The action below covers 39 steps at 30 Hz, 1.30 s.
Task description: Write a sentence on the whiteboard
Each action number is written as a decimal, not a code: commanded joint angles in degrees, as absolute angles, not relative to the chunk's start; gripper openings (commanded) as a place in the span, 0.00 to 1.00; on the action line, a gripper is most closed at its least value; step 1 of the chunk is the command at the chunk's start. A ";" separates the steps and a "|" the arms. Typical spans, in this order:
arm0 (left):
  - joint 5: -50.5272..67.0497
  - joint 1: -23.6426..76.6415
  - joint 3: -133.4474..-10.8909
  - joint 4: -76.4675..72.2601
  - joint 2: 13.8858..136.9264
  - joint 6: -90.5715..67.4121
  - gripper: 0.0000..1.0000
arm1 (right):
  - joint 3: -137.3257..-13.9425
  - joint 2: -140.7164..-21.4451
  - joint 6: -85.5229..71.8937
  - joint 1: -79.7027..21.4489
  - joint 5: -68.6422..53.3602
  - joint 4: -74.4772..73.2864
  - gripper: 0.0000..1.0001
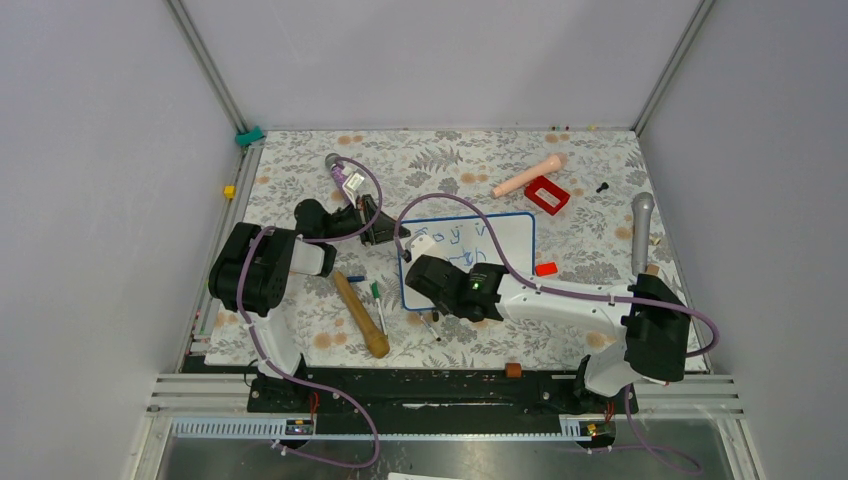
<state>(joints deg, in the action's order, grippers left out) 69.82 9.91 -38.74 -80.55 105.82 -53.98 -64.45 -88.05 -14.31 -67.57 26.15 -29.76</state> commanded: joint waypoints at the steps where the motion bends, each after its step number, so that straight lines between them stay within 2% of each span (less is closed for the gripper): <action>1: 67.55 9.38 -38.34 -84.14 103.71 -52.81 0.00 | -66.54 -88.38 -13.95 -68.03 28.78 -30.14 0.00; 39: 67.63 9.33 -38.45 -84.19 103.77 -52.82 0.00 | -65.67 -89.65 -14.09 -67.94 25.56 -33.59 0.00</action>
